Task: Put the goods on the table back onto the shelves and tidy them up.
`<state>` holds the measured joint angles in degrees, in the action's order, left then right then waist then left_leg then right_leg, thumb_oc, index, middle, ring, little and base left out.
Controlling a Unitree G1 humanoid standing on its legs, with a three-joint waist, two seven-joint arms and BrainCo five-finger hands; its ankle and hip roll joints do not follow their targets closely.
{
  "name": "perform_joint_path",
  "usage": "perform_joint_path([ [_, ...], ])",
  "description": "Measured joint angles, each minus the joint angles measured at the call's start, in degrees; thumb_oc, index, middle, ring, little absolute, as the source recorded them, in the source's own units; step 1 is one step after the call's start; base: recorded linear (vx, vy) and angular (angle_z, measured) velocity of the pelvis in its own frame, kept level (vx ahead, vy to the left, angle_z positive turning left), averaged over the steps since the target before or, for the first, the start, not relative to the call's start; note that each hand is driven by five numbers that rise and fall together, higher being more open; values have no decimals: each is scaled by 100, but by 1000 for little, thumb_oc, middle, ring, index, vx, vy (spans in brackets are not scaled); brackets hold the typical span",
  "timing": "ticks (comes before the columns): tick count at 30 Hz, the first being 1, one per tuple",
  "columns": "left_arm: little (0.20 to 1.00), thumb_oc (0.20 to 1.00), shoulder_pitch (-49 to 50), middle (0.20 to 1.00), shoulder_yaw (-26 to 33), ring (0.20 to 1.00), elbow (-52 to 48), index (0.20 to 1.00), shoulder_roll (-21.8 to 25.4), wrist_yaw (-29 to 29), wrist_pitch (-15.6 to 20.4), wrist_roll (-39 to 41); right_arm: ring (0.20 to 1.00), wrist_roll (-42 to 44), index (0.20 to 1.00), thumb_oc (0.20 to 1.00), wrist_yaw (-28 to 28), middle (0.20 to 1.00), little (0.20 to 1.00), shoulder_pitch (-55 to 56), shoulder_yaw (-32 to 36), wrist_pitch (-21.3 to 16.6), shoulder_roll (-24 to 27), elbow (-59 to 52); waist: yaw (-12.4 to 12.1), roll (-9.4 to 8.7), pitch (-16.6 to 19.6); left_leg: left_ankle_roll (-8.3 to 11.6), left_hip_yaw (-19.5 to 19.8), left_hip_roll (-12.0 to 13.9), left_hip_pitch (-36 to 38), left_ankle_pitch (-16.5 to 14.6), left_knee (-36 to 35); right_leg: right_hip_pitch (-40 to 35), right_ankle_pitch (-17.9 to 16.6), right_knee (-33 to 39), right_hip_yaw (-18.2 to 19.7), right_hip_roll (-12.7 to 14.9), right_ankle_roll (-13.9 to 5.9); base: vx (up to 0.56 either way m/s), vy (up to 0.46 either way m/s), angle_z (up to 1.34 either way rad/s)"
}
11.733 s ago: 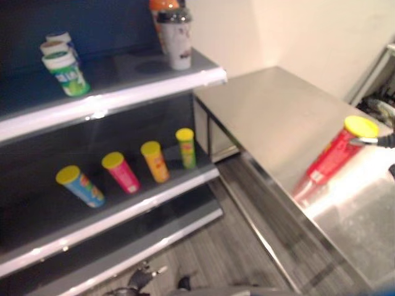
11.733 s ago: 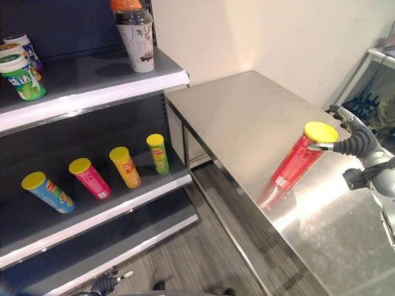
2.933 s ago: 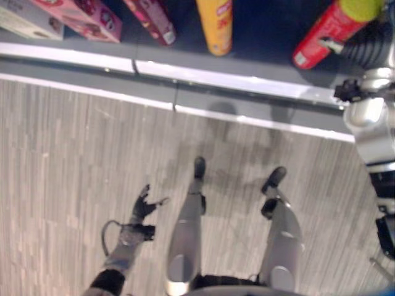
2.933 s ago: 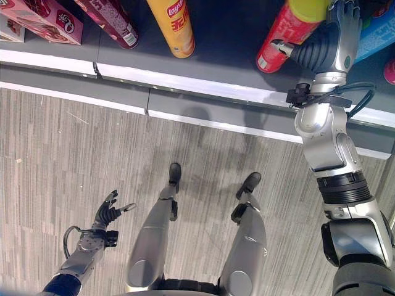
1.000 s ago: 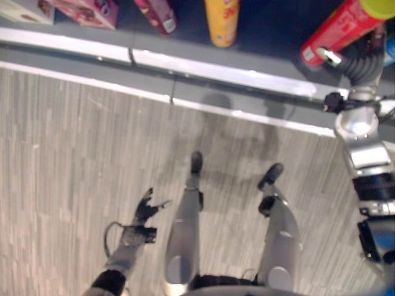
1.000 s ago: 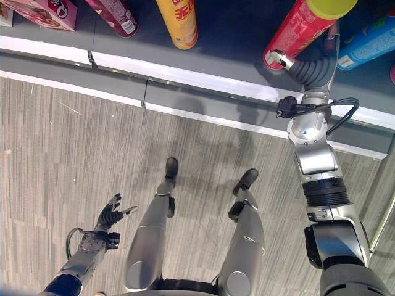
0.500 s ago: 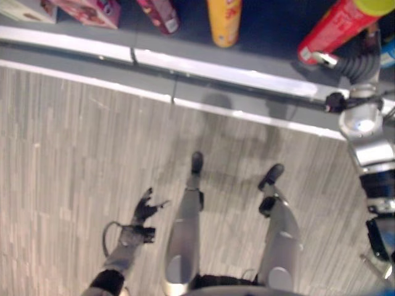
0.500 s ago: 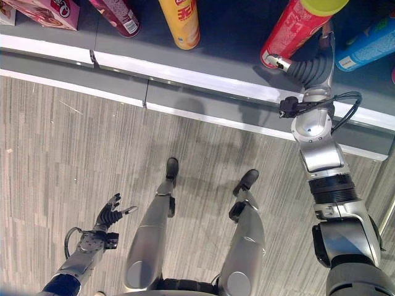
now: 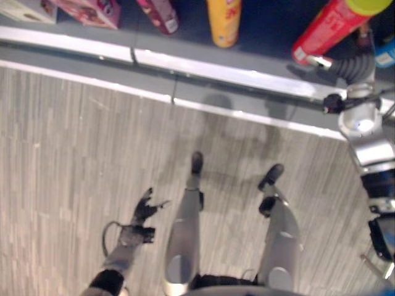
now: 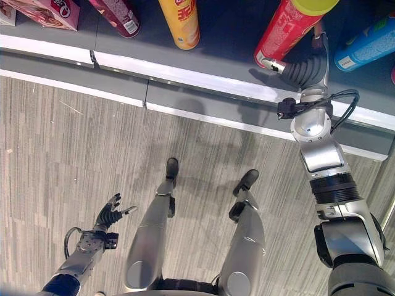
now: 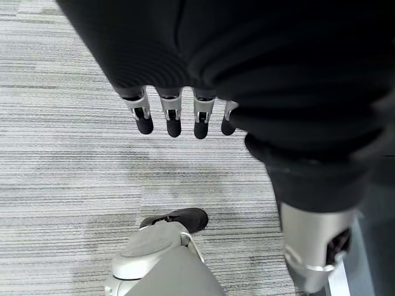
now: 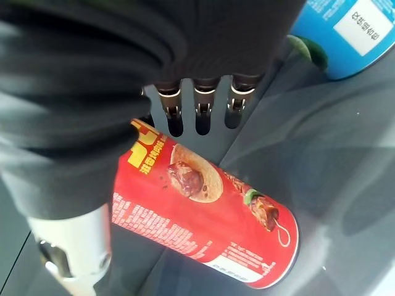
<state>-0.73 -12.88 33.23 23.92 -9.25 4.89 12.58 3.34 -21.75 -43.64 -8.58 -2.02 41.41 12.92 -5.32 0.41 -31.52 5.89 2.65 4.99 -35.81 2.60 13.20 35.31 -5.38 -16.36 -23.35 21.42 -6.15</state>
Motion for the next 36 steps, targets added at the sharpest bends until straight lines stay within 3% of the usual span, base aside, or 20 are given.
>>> perform_joint_path([
  [24, 1000, 1000, 0, 1000, 3, 1000, 3, 1000, 8, -1, -2, 0, 1000, -61, 1000, 1000, 93, 1000, 1000, -49, -219, 26, -28, 0, 0, 0, 0, 0, 0, -1, 1, 1, 3, -1, -1, -4, 1, 1, 0, 0, 0, 0],
  [36, 1000, 1000, 5, 1000, 3, 1000, 6, 1000, 9, -14, -2, -1, 1000, -495, 1000, 1000, -186, 1000, 1000, 245, 33, 44, -47, -232, 18, 0, 0, 0, -11, -5, 120, 0, -6, -104, -2, 2, 15, -7, -1, 0, 0, 0],
])
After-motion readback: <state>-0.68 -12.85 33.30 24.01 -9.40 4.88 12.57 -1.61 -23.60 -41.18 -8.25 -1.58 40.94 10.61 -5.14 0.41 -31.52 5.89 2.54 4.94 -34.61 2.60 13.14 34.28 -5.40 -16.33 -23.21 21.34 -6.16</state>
